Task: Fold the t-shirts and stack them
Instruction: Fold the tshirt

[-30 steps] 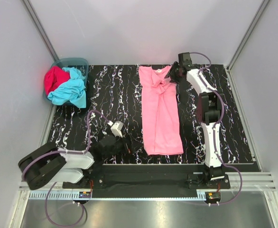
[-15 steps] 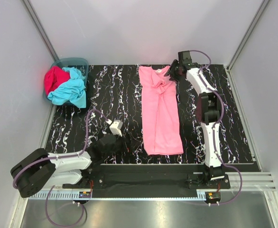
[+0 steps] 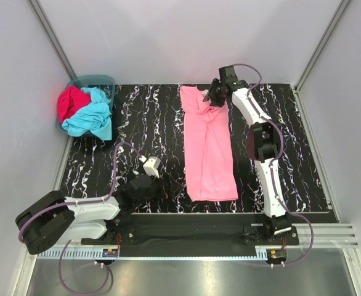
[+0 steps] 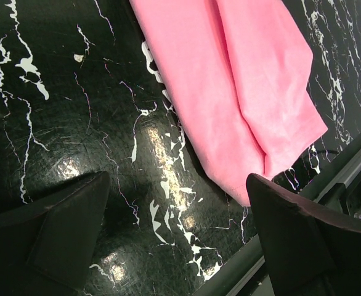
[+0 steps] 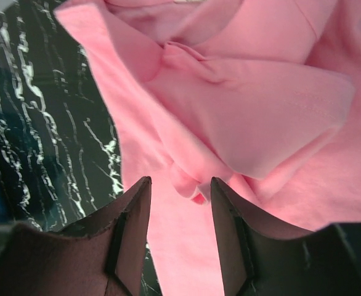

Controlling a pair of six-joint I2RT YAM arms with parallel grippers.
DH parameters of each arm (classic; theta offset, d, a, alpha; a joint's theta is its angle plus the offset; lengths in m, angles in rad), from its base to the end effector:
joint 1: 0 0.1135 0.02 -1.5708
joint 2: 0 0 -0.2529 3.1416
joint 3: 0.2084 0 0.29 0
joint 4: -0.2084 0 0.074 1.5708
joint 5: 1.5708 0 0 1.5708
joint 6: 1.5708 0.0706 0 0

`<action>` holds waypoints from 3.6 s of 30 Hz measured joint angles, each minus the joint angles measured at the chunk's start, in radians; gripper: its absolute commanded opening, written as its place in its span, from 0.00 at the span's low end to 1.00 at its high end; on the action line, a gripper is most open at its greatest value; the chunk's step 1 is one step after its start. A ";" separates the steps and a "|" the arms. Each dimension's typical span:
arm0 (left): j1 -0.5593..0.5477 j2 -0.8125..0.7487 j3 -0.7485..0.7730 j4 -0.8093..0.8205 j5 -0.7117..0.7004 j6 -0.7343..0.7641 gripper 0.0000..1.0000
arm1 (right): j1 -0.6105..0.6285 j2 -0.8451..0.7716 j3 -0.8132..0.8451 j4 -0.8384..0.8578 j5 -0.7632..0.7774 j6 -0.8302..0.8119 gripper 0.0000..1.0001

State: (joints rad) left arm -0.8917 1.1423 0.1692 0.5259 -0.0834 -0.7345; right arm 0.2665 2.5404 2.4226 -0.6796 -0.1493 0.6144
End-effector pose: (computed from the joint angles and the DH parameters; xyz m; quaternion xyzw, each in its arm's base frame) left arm 0.1643 -0.1942 0.0803 0.0443 0.8447 -0.3624 0.3914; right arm 0.5933 0.1728 0.1799 0.1321 0.9145 0.2228 0.3107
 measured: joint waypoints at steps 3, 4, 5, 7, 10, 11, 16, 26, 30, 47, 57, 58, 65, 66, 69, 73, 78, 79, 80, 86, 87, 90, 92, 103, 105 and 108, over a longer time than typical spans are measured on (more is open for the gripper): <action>-0.001 0.000 0.000 0.000 0.000 0.000 0.99 | -0.004 0.005 -0.024 -0.011 0.003 -0.010 0.50; -0.002 0.000 0.000 0.000 0.000 0.000 0.99 | -0.005 0.007 -0.031 -0.016 0.004 -0.013 0.50; -0.002 0.000 0.000 0.001 0.000 0.000 0.99 | -0.006 0.008 -0.038 -0.018 0.008 -0.016 0.50; -0.002 0.000 0.000 0.001 0.000 0.000 0.99 | -0.006 0.011 -0.049 -0.025 0.011 -0.020 0.50; -0.004 0.000 0.000 0.003 0.000 0.000 0.99 | -0.007 0.011 -0.058 -0.031 0.026 -0.030 0.50; -0.004 0.000 0.000 0.005 0.000 0.000 0.99 | -0.007 0.011 -0.061 -0.031 0.029 -0.033 0.50; -0.005 -0.004 -0.006 0.008 0.000 0.000 0.99 | -0.007 0.011 -0.085 -0.030 0.029 -0.035 0.49; -0.011 -0.038 -0.017 0.006 -0.001 -0.003 0.99 | -0.006 0.011 -0.112 -0.029 0.034 -0.034 0.00; -0.014 -0.042 -0.017 0.006 -0.001 -0.003 0.99 | -0.002 0.011 -0.112 -0.028 0.035 -0.035 0.00; -0.038 0.001 -0.017 0.027 -0.001 -0.004 0.99 | 0.094 -0.022 -0.058 -0.027 0.032 -0.045 0.00; -0.048 -0.014 -0.017 0.025 -0.008 -0.006 0.99 | 0.156 -0.022 -0.052 -0.027 0.050 -0.065 0.43; -0.048 -0.021 -0.017 0.024 -0.010 -0.006 0.99 | 0.155 -0.022 -0.055 -0.029 0.063 -0.068 0.44; -0.050 -0.023 -0.017 0.026 -0.011 -0.006 0.99 | 0.144 -0.022 -0.058 -0.029 0.138 -0.095 0.45; -0.050 -0.023 -0.017 0.026 -0.011 -0.006 0.99 | 0.142 -0.022 -0.058 -0.029 0.146 -0.098 0.45; -0.052 -0.023 -0.017 0.026 -0.011 -0.006 0.99 | 0.133 -0.023 -0.058 -0.029 0.171 -0.107 0.45; -0.055 -0.023 -0.017 0.026 -0.011 -0.006 0.99 | 0.113 -0.024 -0.058 -0.029 0.197 -0.113 0.45; -0.059 -0.023 -0.017 0.026 -0.012 -0.006 0.99 | 0.079 -0.024 -0.058 -0.029 0.235 -0.122 0.45; -0.060 -0.024 -0.017 0.026 -0.013 -0.006 0.99 | 0.072 -0.024 -0.058 -0.030 0.243 -0.125 0.45; -0.060 -0.024 -0.017 0.026 -0.013 -0.006 0.99 | 0.064 -0.024 -0.058 -0.031 0.249 -0.126 0.45; -0.062 -0.035 -0.017 0.022 -0.019 -0.005 0.99 | 0.021 -0.024 -0.058 -0.034 0.272 -0.129 0.45; -0.062 -0.035 -0.017 0.022 -0.020 -0.005 0.99 | 0.015 -0.022 -0.057 -0.034 0.273 -0.130 0.45; -0.062 -0.035 -0.017 0.021 -0.020 -0.004 0.99 | 0.004 -0.003 -0.032 -0.040 0.273 -0.138 0.45; -0.062 -0.035 -0.017 0.021 -0.020 -0.004 0.99 | 0.003 0.024 0.002 -0.042 0.270 -0.145 0.45; -0.062 -0.034 -0.017 0.021 -0.019 -0.003 0.99 | 0.008 0.117 0.070 -0.051 0.211 -0.161 0.18; -0.062 -0.034 -0.017 0.022 -0.019 -0.003 0.99 | 0.008 0.117 0.070 -0.050 0.211 -0.163 0.03; -0.062 -0.033 -0.017 0.022 -0.019 -0.003 0.99 | 0.008 0.117 0.069 -0.049 0.212 -0.162 0.00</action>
State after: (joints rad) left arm -0.9539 1.1091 0.1524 0.5480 -0.1028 -0.7376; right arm 0.2749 2.6572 2.4912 -0.7284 0.0624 0.4522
